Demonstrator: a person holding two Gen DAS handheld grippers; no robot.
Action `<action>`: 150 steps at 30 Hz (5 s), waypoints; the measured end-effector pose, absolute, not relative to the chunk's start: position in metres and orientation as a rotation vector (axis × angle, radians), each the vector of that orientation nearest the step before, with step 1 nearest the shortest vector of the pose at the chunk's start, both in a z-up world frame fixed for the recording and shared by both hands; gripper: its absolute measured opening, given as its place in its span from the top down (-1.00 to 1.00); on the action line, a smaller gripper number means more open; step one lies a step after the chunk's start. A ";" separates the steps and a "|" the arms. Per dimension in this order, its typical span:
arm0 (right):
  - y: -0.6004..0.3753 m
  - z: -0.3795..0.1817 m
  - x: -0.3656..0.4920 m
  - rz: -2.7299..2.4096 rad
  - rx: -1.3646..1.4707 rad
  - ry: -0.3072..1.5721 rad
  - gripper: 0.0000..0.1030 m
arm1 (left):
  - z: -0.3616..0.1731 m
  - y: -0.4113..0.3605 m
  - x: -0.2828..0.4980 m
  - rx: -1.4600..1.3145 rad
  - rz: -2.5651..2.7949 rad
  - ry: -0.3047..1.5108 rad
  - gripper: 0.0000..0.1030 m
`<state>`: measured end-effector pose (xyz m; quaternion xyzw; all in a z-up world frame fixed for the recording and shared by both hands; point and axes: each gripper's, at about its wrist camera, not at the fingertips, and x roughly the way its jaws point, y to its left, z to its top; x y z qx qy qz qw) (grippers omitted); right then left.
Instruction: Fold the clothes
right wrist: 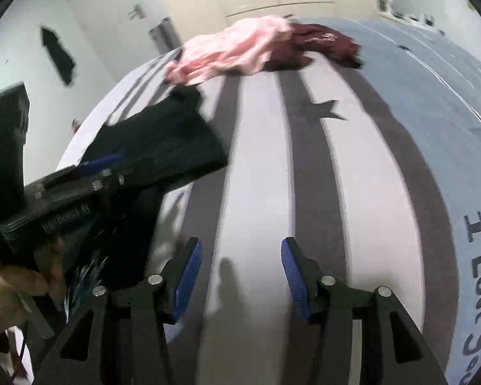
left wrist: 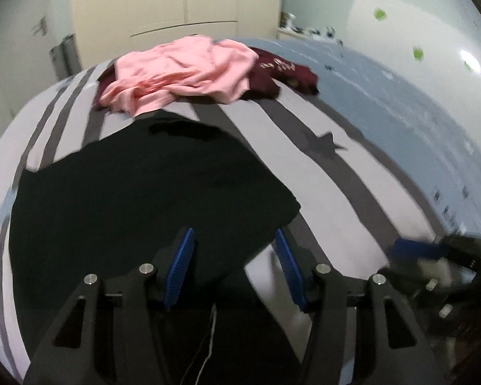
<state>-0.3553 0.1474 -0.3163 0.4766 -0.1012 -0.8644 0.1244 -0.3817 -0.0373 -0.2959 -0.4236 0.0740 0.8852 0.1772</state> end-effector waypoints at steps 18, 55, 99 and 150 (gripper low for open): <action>0.035 -0.278 -0.527 -2.436 1.152 -0.184 -0.14 | -0.319 -0.151 -0.389 -1.256 2.649 -0.276 0.00; 0.102 -0.314 -0.590 -2.286 1.485 -0.215 -0.13 | -0.326 -0.154 -0.388 -1.287 2.604 -0.322 -0.01; 0.131 -0.312 -0.479 -2.424 1.361 -0.446 -0.15 | -0.292 -0.320 -0.483 -1.269 2.926 -0.752 0.75; 0.031 -0.312 -0.612 -2.450 1.404 -0.315 -0.15 | -0.294 -0.278 -0.552 -1.242 2.490 -0.169 0.96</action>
